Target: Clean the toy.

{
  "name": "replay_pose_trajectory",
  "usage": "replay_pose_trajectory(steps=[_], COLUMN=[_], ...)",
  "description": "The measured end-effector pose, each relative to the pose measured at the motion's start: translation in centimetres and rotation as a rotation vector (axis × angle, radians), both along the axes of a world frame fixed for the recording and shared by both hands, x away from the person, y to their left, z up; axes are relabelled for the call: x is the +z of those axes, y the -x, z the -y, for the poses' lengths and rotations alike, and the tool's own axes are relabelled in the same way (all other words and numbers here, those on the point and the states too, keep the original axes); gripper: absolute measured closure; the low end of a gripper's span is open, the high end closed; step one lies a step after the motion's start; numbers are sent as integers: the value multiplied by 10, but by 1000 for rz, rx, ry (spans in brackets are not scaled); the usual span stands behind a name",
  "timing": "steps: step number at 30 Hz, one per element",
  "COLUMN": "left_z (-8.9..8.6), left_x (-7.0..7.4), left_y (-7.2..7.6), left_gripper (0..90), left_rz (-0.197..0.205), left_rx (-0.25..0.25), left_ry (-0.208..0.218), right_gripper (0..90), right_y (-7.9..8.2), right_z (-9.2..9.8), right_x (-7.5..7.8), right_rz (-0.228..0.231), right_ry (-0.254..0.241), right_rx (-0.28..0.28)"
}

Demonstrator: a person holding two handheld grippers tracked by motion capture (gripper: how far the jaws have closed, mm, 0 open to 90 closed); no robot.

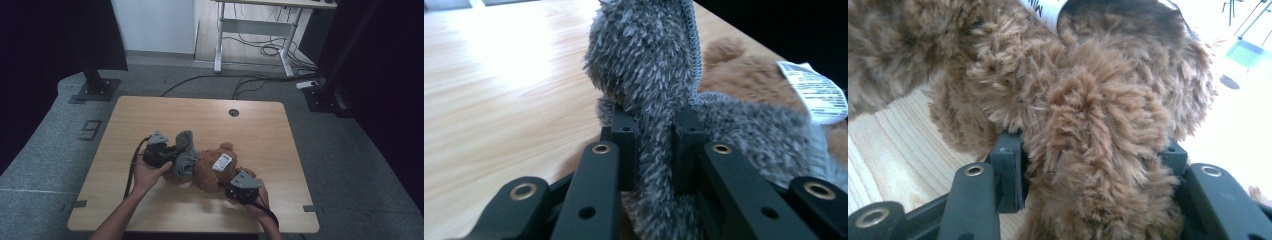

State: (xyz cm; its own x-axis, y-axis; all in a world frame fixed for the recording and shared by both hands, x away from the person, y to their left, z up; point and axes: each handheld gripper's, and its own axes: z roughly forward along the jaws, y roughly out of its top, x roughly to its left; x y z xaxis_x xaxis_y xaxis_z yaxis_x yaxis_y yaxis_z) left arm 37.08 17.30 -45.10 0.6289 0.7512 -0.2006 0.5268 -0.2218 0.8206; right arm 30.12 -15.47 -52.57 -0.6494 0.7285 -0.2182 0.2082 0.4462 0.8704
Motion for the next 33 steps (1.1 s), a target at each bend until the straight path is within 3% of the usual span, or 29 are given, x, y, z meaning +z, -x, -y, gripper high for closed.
replay_pose_trajectory(steps=[3,7,11,14,19,24,28,30,33], left_z=[-26,-48,-60,-61,-41,-2,27,39,49], left_x=[-8,-21,-33,-30,0,23,23,17,3], left_y=[4,8,9,8,8,0,-14,-19,-19], left_gripper=[764,764,764,764,763,761,760,759,759], left_rz=[-14,-43,-81,-76,-6,38,8,-29,-41], left_rx=[46,88,109,115,77,12,-27,-48,-64], left_ry=[17,10,-4,4,14,-17,-36,-41,-79], right_gripper=[465,465,466,467,468,469,469,469,467], right_y=[-1,-1,-2,-3,-3,-3,-2,-2,-2], right_z=[0,0,1,1,2,2,2,2,3], right_x=[0,0,0,0,0,0,0,0,0], right_rz=[-4,-8,-12,-13,-12,-7,-4,-4,-5], right_ry=[-3,-11,-19,-24,-27,-22,-22,-22,-21], right_rx=[-5,-8,-10,-13,-14,-12,-9,-9,-5])
